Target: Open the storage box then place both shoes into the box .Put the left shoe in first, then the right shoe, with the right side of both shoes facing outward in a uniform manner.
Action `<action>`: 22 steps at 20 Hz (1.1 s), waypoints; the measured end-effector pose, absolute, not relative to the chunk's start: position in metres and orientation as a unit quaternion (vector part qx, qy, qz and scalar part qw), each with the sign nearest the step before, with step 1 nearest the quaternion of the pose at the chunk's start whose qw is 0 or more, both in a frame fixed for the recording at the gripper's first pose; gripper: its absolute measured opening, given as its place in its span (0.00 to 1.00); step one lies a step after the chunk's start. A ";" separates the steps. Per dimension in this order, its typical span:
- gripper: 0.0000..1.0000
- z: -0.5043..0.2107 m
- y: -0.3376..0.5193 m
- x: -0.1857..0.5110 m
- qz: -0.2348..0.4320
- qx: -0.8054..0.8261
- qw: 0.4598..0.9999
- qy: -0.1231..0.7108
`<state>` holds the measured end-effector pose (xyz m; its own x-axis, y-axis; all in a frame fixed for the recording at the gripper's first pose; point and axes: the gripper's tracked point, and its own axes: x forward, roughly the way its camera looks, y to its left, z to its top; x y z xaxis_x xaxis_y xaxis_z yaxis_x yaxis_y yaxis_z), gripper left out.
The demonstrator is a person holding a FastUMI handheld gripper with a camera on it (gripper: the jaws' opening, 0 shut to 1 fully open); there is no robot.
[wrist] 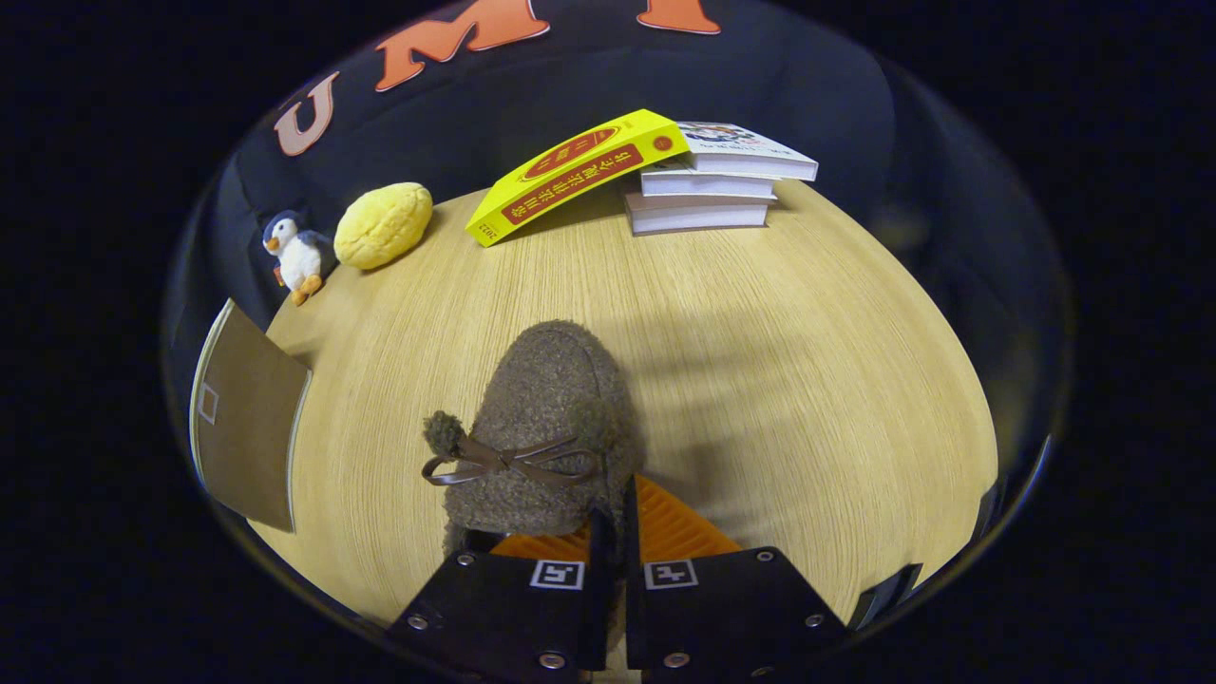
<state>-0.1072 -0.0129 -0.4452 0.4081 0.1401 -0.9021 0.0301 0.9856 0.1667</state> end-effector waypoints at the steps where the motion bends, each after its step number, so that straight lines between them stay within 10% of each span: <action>1: 0.08 -0.444 -0.014 -0.108 0.024 0.080 0.833 0.547; 22: 0.05 -0.246 0.218 -0.084 0.116 0.113 0.847 0.507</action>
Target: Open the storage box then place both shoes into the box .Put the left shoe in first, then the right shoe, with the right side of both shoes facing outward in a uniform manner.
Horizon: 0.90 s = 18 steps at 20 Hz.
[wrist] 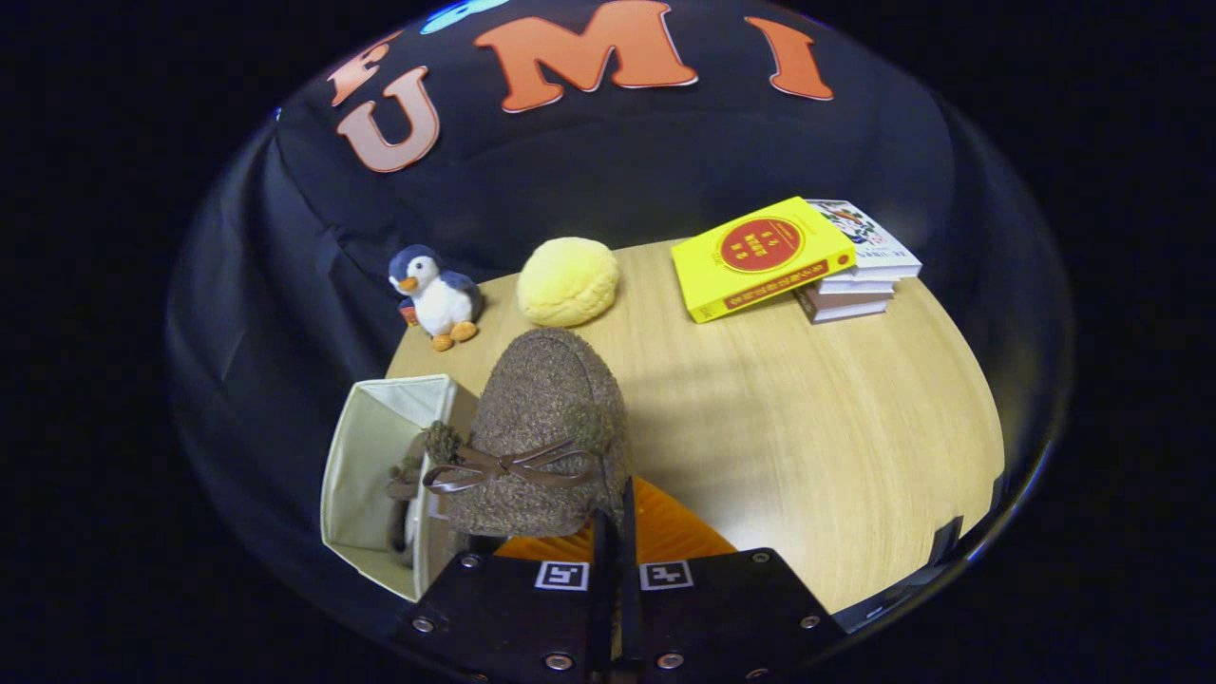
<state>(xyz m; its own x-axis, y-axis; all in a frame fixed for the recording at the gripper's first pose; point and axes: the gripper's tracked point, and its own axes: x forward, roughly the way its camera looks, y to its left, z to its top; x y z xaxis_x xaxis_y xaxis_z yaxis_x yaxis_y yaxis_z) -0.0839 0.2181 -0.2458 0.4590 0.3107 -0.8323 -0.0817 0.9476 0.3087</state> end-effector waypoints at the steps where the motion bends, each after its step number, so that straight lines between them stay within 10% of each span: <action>1: 0.05 -0.238 0.232 -0.083 0.123 0.113 0.847 0.505; 18: 0.06 -0.257 0.393 -0.123 0.159 0.081 0.808 0.561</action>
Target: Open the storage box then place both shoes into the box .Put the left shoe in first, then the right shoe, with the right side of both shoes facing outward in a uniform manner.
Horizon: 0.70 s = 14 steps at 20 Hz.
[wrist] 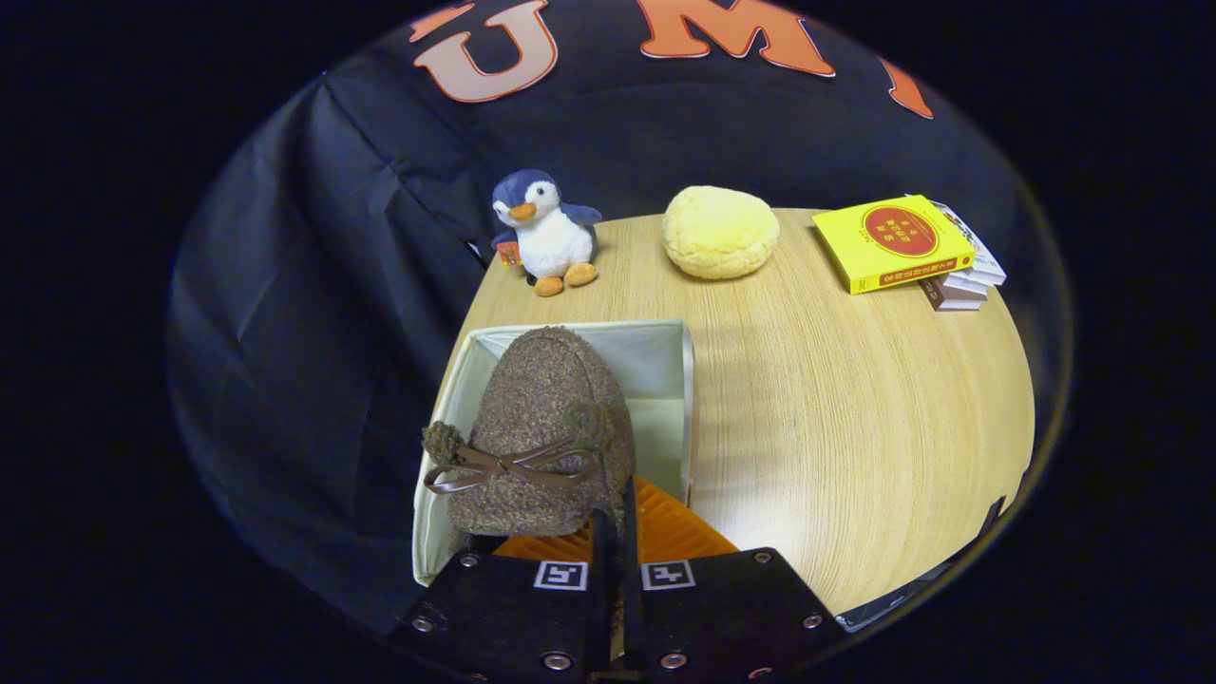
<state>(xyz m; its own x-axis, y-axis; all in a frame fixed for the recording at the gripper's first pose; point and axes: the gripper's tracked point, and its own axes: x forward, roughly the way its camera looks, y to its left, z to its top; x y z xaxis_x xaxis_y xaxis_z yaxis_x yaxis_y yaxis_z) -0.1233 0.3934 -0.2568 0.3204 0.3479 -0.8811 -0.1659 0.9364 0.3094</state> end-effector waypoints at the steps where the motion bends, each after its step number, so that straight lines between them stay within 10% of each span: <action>1: 0.07 -0.261 0.397 -0.126 0.158 0.078 0.807 0.564; 14: 0.74 -0.230 0.375 -0.134 0.224 0.065 0.815 0.531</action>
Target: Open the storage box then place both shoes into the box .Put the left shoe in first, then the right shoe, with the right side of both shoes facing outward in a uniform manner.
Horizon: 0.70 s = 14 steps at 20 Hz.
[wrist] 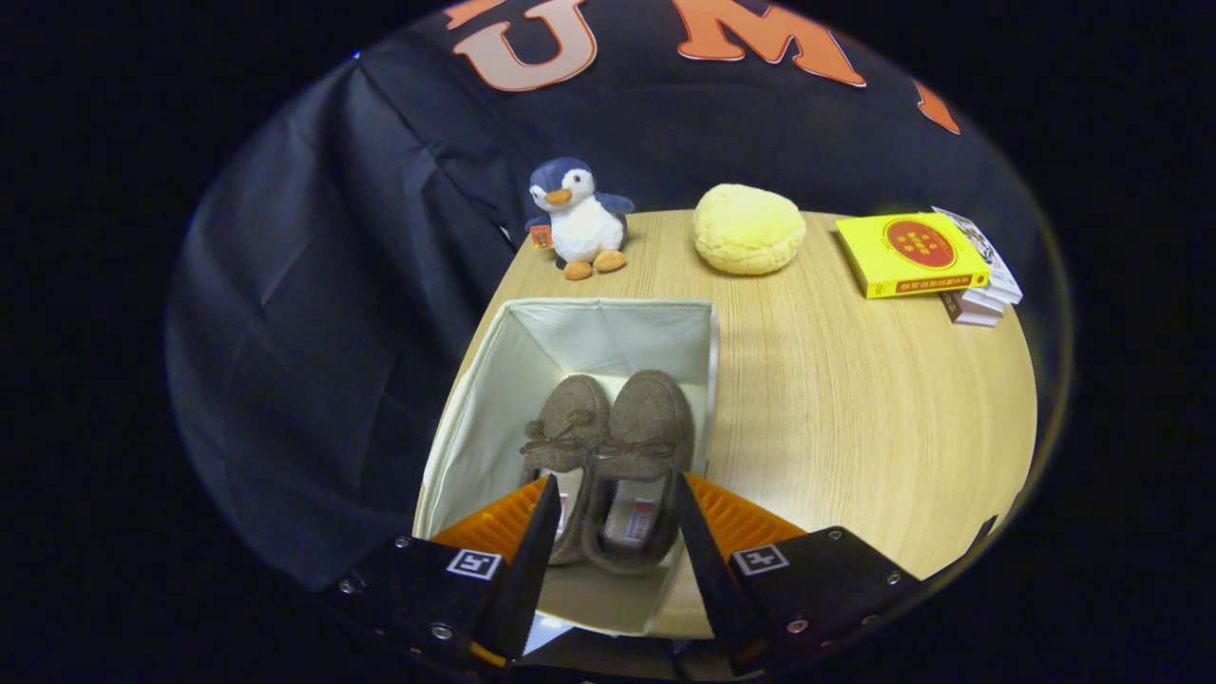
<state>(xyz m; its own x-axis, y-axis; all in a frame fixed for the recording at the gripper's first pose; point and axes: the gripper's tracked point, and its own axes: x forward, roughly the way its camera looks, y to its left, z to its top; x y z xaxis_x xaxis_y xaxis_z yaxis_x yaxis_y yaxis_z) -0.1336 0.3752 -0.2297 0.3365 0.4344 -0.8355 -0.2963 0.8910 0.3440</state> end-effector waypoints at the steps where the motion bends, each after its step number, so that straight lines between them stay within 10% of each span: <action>1: 0.76 -0.224 0.364 -0.129 0.227 0.058 0.822 0.520; 14: 0.88 -0.148 0.196 -0.064 0.172 0.072 0.925 0.332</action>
